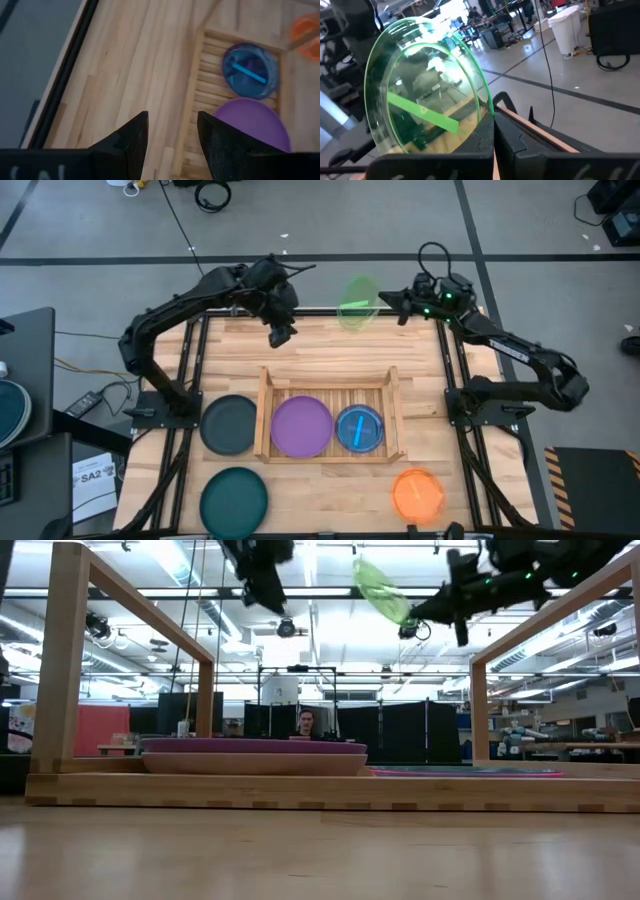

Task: Place and stack plates onto a shelf
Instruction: Stack the green plate on top of the blue plate on the shelf

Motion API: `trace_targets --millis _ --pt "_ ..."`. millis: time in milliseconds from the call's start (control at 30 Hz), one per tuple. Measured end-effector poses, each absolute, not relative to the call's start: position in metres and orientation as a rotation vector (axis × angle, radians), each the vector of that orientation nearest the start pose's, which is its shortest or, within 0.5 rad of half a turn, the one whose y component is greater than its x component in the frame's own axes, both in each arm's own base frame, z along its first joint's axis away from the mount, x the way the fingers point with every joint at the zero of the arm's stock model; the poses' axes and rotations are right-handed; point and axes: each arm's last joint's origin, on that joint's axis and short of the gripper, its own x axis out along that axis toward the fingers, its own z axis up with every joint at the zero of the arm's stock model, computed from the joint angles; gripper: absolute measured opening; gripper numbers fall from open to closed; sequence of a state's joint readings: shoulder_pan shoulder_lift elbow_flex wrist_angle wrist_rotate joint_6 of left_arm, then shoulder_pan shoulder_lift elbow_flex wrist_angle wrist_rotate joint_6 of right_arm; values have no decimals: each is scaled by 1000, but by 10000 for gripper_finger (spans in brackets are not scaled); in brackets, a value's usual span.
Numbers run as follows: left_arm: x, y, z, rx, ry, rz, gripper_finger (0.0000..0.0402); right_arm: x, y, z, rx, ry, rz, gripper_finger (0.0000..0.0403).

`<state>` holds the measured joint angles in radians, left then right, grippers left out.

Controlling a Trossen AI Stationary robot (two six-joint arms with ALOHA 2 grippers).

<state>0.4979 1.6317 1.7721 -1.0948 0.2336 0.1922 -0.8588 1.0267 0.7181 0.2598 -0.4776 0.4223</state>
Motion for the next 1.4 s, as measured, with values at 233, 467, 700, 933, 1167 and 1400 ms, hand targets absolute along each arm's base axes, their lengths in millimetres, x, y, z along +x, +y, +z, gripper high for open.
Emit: trace_targets --millis 233,467,700,933,1167,1400 --pt "271 117 404 -116 863 101 176 143 -129 323 416 -16 -328 3" --pt "261 88 363 -122 779 62 176 144 -100 332 443 27 -238 2" --pt "252 70 321 -110 701 35 176 162 -83 358 422 235 -293 2" --pt "253 64 300 -102 662 19 176 199 -76 373 412 480 -253 2" --pt "253 63 300 -94 657 26 176 243 -67 354 399 767 -176 2" --pt "252 63 301 -94 656 26 176 277 -54 321 370 940 -64 2"
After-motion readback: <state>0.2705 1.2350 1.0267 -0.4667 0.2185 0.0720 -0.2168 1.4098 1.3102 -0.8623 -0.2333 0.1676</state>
